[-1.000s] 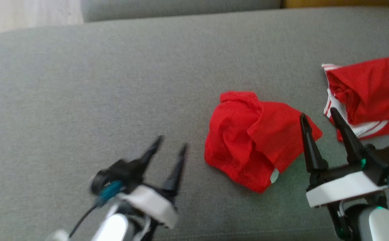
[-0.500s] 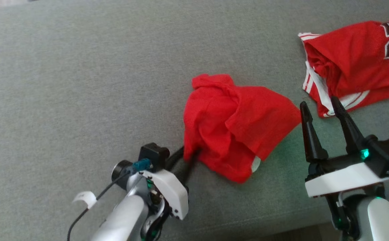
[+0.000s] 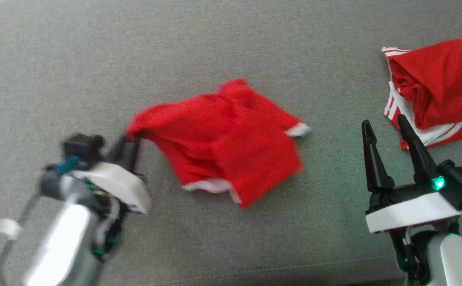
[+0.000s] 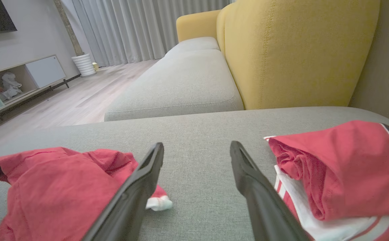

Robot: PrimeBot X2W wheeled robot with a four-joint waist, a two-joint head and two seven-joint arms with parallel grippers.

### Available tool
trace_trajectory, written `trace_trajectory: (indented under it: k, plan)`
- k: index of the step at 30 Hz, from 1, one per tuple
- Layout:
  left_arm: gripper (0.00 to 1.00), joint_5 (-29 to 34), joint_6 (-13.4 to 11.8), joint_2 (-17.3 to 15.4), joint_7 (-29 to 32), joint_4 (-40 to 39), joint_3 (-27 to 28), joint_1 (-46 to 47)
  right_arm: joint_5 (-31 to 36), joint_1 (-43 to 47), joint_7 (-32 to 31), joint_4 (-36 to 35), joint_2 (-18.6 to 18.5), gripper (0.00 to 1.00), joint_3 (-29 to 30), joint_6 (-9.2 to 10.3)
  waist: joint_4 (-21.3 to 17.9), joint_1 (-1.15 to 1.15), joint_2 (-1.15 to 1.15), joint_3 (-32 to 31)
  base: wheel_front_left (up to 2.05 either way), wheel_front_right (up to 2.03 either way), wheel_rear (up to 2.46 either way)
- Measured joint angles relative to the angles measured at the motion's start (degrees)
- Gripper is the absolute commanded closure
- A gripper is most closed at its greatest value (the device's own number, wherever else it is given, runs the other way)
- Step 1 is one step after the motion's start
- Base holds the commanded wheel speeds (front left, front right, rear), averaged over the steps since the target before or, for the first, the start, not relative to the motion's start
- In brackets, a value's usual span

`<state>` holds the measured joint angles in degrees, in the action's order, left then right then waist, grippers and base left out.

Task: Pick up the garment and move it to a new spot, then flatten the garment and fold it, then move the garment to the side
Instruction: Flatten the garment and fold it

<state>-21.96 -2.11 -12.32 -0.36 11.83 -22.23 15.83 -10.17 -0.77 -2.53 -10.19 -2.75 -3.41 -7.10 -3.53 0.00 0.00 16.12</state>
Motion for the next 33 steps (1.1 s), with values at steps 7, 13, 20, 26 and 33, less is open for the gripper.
trace_trajectory:
  k: [7, 13, 20, 26, 33]
  plan:
    - [1.0, -0.36, -1.52, -8.06, 4.89, -3.44, 6.17, 1.25, -0.44, -1.19, -0.08, 0.3, 0.01, 0.0, -0.68, 0.0, 0.83, 0.0, 0.0, 0.38, 0.0, 0.0, 0.0]
    - [0.62, -1.6, -0.81, -9.55, 5.89, -0.47, 7.56, 6.09, -1.54, -2.41, 0.01, 0.88, 0.01, 0.0, -1.57, 0.0, -0.41, 0.0, 0.0, 1.33, 0.0, 0.0, 0.0]
    - [0.0, -3.34, -1.92, -6.11, 2.2, 3.42, 7.82, 6.3, -0.8, -2.52, 1.19, 1.75, 0.01, 0.0, -1.6, 0.0, -2.03, 0.0, 0.0, 1.2, 0.0, 0.0, 0.0]
    - [0.0, -3.25, -5.58, -2.83, -7.68, -0.46, 9.34, 0.15, 1.99, -3.56, 2.04, 1.91, 0.01, 0.0, -1.81, 0.0, -1.96, 0.0, 0.0, -1.35, 0.0, 0.0, 0.0]
    - [0.0, 1.0, -10.13, -1.48, -12.45, -7.4, 8.64, -7.58, 3.9, -2.66, 1.66, 1.89, 0.01, 0.0, -1.1, 0.0, -0.61, 0.0, 0.0, -5.38, 0.0, 0.0, 0.0]
